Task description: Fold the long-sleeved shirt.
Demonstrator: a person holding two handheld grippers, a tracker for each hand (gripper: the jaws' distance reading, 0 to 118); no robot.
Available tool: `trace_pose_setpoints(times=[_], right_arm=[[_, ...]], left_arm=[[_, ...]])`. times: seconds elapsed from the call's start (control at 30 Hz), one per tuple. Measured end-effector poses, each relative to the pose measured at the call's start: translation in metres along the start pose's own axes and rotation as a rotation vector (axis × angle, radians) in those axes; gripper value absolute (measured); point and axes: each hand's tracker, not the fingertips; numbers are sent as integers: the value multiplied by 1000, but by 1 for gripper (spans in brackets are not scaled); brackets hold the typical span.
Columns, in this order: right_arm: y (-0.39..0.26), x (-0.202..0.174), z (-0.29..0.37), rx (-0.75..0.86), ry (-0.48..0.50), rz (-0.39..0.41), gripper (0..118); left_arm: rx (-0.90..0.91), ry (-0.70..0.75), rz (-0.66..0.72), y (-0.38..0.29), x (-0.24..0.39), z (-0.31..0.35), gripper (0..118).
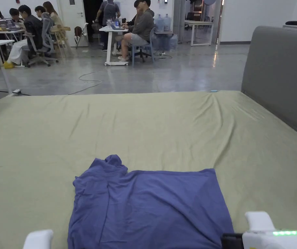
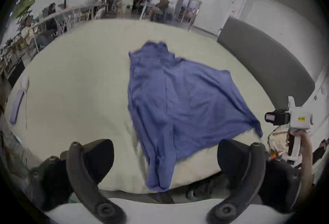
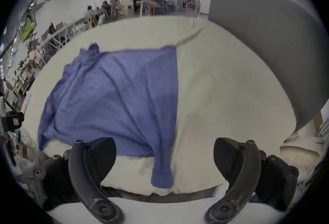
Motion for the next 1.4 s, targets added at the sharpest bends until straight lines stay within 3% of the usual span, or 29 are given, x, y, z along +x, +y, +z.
trace_pose_setpoints(times=[0.07,0.1,0.13,0.17,0.2,0.23,0.33,0.47,0.5,0.53,0.57,0.6,0.63,0.7,0.83,0.87,0.9,0.93,1.07,1.1,1.27,1.3,1.37,1.4], right_arm=[[12,-7,11,21,-22,18,105],[17,-9,13,26,-23,24,83],[19,-13,16,39,-20,26,34],[20,-16,19,55,-7,29,34],[20,-19,19,60,-3,32,10],[18,-24,14,53,-39,2,0],[14,-32,8,13,27,42,0],[17,-35,2,11,19,60,0],[17,-36,7,11,18,58,0],[18,-35,6,9,21,54,0],[18,-35,6,7,25,48,0],[18,-35,5,4,27,43,0],[16,-36,6,5,26,45,0],[14,-36,4,-4,24,47,0],[10,-31,-8,-40,18,34,0],[9,-30,-9,-45,14,33,0],[8,-29,-11,-50,13,32,0],[8,-27,-14,-57,12,30,0],[27,-22,-27,-84,12,22,0],[40,-21,-30,-72,25,15,0],[152,-17,-81,-27,49,71,0],[180,-15,-101,-32,64,68,9],[224,-11,-146,-120,65,76,73],[242,-9,-174,-178,45,100,96]], left_arm=[[16,20,-18,11,4,10,115],[33,46,-29,15,6,14,101],[20,53,-41,20,5,10,33],[36,45,-57,20,6,12,33],[36,52,-70,19,7,11,11],[9,116,-79,15,6,6,0],[-15,49,-53,7,7,0,0],[-1,67,-50,9,1,5,0],[-7,86,-52,9,0,1,15],[-33,81,-53,8,0,-5,68],[-70,85,-60,6,0,-12,107],[-114,93,-70,2,0,-20,118],[-28,59,-94,0,3,-23,118],[-163,103,-104,-18,4,-38,118],[-249,137,-145,-24,3,-78,112],[-255,138,-154,-27,4,-84,99],[-253,128,-164,-29,6,-85,66],[-246,120,-170,-30,8,-84,1],[-202,77,-212,-20,17,-77,1],[-252,17,-154,-20,20,-78,1],[-258,-11,-87,11,9,-84,1],[-262,-18,-60,17,6,-87,1],[-275,-32,-11,25,4,-92,1],[-278,-33,15,29,1,-95,1]])
